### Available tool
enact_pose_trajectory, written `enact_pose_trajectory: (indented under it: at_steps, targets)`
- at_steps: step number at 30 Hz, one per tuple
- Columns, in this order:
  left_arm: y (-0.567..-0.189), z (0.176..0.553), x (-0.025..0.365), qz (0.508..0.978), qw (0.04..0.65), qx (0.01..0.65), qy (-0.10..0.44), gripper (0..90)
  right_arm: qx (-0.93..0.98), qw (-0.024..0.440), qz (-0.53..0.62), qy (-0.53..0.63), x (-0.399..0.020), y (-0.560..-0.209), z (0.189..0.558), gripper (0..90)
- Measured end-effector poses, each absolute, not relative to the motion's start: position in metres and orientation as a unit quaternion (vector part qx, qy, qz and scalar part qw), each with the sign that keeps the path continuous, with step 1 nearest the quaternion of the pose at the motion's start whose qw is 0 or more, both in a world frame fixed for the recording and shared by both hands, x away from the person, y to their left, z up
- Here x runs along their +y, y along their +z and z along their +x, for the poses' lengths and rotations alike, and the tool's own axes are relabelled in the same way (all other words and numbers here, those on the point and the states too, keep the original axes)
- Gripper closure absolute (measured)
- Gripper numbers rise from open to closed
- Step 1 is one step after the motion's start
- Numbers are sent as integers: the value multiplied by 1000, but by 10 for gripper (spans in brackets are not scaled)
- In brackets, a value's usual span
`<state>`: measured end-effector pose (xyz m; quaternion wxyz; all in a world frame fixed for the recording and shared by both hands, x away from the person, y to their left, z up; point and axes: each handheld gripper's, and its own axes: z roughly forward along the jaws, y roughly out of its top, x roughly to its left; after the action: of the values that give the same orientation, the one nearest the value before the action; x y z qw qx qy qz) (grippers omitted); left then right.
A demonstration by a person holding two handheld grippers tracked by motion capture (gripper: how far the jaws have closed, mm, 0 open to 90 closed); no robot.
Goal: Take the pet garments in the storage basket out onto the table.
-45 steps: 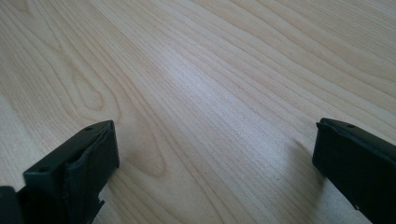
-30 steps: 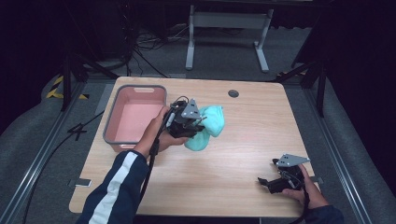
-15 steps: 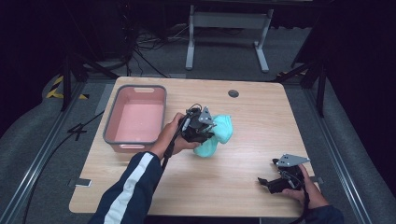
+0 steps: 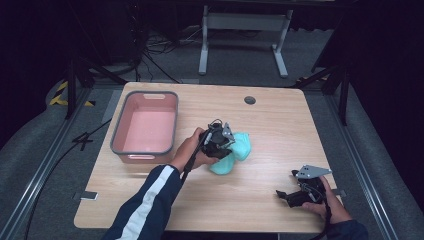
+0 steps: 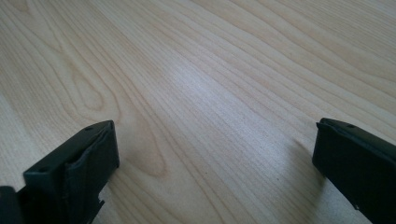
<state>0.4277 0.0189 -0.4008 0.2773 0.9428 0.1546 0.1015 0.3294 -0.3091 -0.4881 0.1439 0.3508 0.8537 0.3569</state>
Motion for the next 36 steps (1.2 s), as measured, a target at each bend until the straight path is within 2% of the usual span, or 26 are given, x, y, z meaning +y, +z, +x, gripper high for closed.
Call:
enact_pose_trajectory:
  at_steps: [17, 28, 29, 36]
  targets:
    - [-431, 426, 5, 956, 236, 146, 91, 633, 854, 144, 351, 357, -309, -488, 329, 6]
    - [-428, 424, 4, 957, 231, 148, 97, 442, 854, 144, 351, 357, -309, -488, 329, 6]
    - [-425, 422, 5, 955, 235, 153, 97, 351, 854, 144, 351, 357, -309, -488, 329, 6]
    - [-407, 419, 13, 947, 260, 157, 102, 231, 854, 144, 351, 357, -309, -488, 329, 6]
